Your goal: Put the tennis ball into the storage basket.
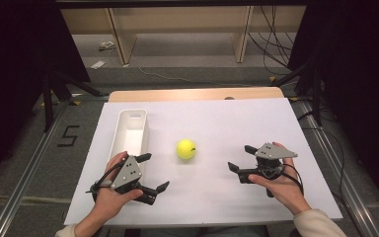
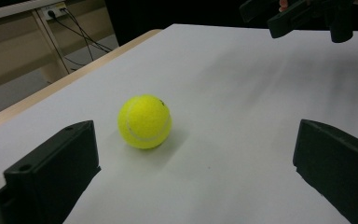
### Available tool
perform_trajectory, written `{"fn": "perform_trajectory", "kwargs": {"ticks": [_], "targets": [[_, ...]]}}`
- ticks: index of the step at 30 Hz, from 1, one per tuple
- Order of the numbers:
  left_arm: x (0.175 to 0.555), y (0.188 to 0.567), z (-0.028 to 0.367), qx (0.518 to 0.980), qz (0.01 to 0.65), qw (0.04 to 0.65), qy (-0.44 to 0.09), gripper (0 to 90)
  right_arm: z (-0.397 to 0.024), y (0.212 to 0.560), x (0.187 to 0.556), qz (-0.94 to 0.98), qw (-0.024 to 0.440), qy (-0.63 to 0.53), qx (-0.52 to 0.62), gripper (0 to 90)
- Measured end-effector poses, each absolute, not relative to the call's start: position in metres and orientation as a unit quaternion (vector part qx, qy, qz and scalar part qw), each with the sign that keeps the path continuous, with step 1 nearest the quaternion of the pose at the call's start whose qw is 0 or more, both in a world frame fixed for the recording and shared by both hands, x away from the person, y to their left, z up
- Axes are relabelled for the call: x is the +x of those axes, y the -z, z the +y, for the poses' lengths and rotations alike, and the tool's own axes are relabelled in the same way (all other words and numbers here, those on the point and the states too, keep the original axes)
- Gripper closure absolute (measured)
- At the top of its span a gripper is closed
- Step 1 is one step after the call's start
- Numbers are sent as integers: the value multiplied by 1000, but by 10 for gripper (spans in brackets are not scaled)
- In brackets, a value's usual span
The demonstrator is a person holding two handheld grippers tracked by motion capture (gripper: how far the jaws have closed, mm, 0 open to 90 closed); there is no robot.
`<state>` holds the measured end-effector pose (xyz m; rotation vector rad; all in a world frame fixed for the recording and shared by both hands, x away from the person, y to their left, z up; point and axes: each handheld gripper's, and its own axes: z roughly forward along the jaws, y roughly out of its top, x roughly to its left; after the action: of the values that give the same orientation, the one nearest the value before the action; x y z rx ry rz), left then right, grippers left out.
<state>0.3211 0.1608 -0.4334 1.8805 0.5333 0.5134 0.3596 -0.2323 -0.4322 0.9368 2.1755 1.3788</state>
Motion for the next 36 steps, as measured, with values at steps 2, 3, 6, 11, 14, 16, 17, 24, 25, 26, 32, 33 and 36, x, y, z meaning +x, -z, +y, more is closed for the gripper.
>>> {"fn": "perform_trajectory", "kwargs": {"ticks": [2,3,6,11,14,16,17,24,25,26,32,33,36], "targets": [[321,433,161,789,223,531,-215,0,-230,433,361,778,198,-493,335,156],[321,433,161,789,222,531,-214,0,-225,433,363,780,194,-493,333,156],[321,433,160,788,222,534,-213,0,-216,433,367,781,194,-495,329,156],[320,433,160,788,220,533,-213,0,-200,435,375,788,188,-492,319,155],[320,433,160,789,221,533,-211,0,-189,436,382,789,186,-493,317,155],[320,433,160,789,220,533,-212,0,-182,437,386,793,182,-490,312,155],[320,433,160,789,220,533,-212,0,-182,437,386,793,182,-490,312,155],[320,432,161,789,218,533,-213,0,-152,442,400,804,170,-487,297,153],[321,432,161,788,218,535,-212,0,-152,442,400,804,170,-487,297,153],[320,432,160,788,219,535,-211,0,-149,442,401,804,168,-486,297,152],[320,432,161,788,219,535,-213,0,-138,442,410,804,169,-485,301,150],[320,432,161,788,219,535,-213,0,-137,442,412,803,169,-485,301,150],[319,432,160,790,218,533,-211,0,-134,443,418,803,166,-482,307,150]]}}
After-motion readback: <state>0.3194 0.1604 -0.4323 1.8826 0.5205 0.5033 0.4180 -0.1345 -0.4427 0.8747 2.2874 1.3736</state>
